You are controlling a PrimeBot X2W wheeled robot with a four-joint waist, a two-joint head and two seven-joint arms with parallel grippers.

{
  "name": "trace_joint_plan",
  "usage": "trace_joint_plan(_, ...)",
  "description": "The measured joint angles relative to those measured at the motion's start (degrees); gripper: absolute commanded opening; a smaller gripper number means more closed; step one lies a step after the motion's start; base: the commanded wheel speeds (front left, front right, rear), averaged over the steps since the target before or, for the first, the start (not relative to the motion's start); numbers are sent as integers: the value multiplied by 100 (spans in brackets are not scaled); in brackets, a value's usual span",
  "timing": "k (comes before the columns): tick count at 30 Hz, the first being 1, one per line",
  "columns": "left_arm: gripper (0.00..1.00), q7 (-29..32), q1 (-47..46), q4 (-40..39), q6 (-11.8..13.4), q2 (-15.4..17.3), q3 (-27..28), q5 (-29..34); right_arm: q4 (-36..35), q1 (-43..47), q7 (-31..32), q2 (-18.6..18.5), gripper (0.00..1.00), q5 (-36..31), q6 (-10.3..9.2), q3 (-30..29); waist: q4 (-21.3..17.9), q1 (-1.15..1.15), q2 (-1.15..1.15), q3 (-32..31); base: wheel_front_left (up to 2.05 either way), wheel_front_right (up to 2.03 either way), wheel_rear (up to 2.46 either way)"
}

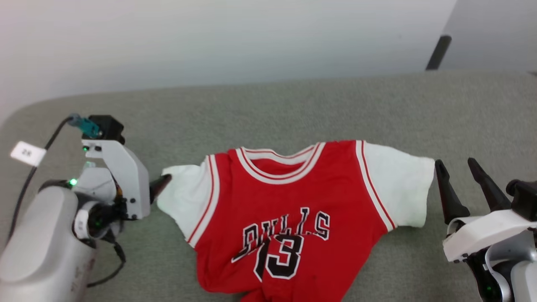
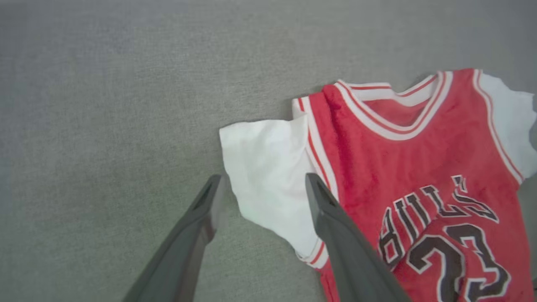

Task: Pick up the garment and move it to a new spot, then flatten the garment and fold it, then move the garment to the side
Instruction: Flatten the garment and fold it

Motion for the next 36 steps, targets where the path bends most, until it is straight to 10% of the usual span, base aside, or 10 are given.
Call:
trace_joint_plan(24,100,1103,-1089,1995,196,203,-400,192,151,-372,-48,64,100,31,0,121,-656,0,0,1159,0,0,0)
trace_joint_plan(25,82,1131,-1117,2049,152,199,-405,187,147,-396,-18,52,100,40,0,132,-652,0,0,1160,0,0,0)
trace_joint_plan(26,26,1139,-1143,2129,165,167,-346,116,143,-403,4,42,100,54,0,141,-645,0,0,1160,0,0,0)
trace_joint_plan(27,0,1165,-1165,2191,237,121,-299,48,144,-404,43,37,100,69,0,143,-635,0,0,1160,0,0,0)
trace_joint_plan(36,0,1091,-1358,2423,152,86,-403,111,164,-686,985,-226,100,461,0,123,-476,0,0,1178,0,0,0)
